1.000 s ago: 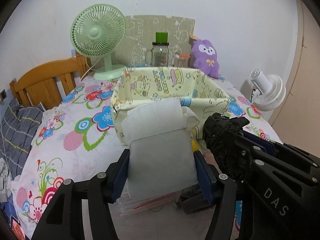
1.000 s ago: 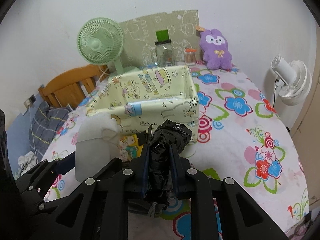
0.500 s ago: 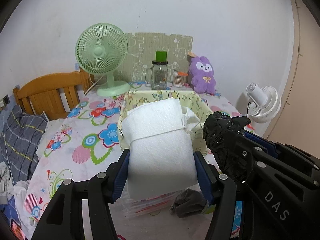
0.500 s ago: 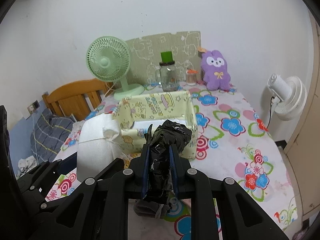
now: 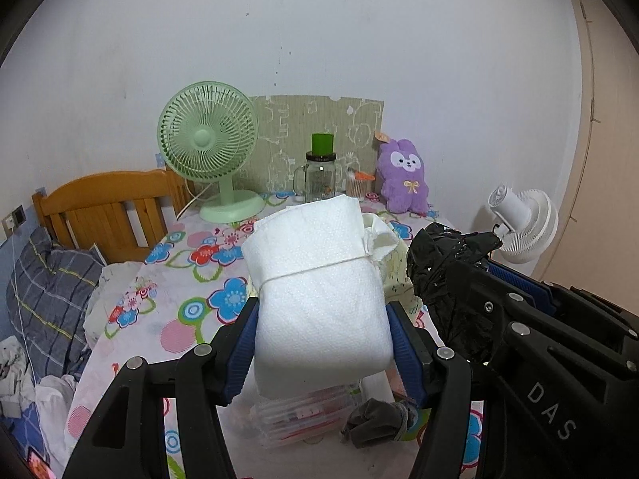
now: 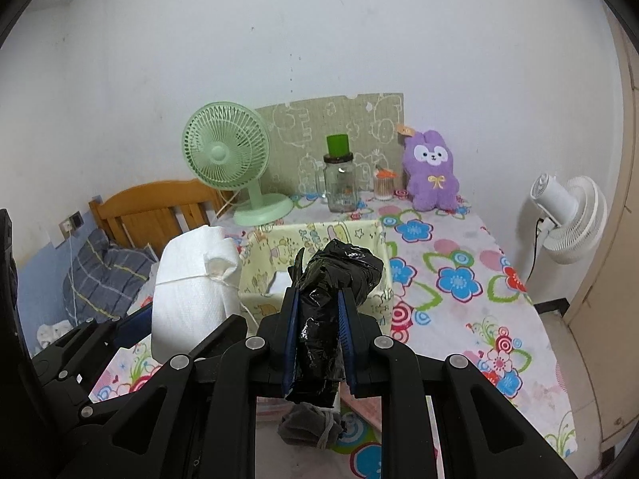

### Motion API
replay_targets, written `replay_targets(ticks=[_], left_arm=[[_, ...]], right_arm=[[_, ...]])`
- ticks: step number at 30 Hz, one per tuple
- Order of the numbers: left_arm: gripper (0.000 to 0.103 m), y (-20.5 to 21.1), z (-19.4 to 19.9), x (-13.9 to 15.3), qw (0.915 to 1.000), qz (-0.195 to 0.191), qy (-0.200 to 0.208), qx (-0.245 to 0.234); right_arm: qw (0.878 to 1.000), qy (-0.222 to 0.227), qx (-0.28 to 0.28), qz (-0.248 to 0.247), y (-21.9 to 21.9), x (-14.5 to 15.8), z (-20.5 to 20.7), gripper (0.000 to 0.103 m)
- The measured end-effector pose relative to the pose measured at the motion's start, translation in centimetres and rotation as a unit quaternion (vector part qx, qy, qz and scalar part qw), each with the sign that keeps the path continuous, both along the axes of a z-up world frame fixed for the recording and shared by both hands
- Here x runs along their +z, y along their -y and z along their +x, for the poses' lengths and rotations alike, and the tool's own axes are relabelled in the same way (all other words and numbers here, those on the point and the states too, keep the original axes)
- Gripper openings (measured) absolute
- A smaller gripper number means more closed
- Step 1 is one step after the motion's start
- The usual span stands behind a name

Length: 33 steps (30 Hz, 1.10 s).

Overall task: Organize soft objects
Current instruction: 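Carry the white pad with left tool while right tool carries black bag to box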

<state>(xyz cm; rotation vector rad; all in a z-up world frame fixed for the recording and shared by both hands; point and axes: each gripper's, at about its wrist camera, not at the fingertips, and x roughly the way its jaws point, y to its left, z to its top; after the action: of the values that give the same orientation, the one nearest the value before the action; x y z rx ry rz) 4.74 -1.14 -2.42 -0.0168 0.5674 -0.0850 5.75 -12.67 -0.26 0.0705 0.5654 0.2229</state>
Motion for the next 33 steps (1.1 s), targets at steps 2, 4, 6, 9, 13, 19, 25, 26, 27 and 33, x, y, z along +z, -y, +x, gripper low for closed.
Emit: replay_targets(ticks=[2, 4, 6, 9, 13, 19, 25, 26, 27, 33], left_arm=[[0.064, 0.0, 0.0, 0.2, 1.0000, 0.000, 0.002, 0.000], [0.064, 0.0, 0.1, 0.3, 1.0000, 0.000, 0.004, 0.000], [0.064, 0.0, 0.3, 0.5, 1.0000, 0.000, 0.005, 0.000], [0.064, 0.0, 0.6, 0.7, 1.0000, 0.000, 0.006, -0.001], [0.064, 0.1, 1.3, 0.8, 1.0000, 0.000, 0.005, -0.001], [0.064, 0.3, 2.6, 0.6, 1.0000, 0.000, 0.000, -0.001], [0.064, 0.2, 4.2, 0.3, 1.0000, 0.003, -0.004, 0.000], [0.064, 0.2, 4.5, 0.3, 1.0000, 0.004, -0.005, 0.000], [0.064, 0.2, 4.7, 0.3, 1.0000, 0.004, -0.006, 0.000], [0.064, 0.0, 6.5, -0.1, 0.9999, 0.006, -0.013, 0.005]], right_arm=[[1.000, 0.002, 0.000, 0.000, 0.1, 0.2, 0.1, 0.022], [1.000, 0.003, -0.001, 0.000, 0.1, 0.4, 0.1, 0.022], [1.000, 0.005, -0.001, 0.000, 0.1, 0.6, 0.2, 0.022], [1.000, 0.006, -0.002, 0.000, 0.2, 0.8, 0.6, 0.022], [1.000, 0.004, -0.002, 0.001, 0.2, 0.8, 1.3, 0.022], [1.000, -0.001, -0.003, 0.002, 0.2, 0.6, 2.7, 0.022], [1.000, -0.006, -0.005, 0.002, 0.1, 0.3, 4.5, 0.022], [1.000, -0.006, -0.005, 0.002, 0.1, 0.2, 4.8, 0.022], [1.000, -0.008, -0.005, 0.002, 0.1, 0.2, 5.2, 0.022], [1.000, -0.016, -0.003, 0.004, -0.1, -0.3, 7.2, 0.022]])
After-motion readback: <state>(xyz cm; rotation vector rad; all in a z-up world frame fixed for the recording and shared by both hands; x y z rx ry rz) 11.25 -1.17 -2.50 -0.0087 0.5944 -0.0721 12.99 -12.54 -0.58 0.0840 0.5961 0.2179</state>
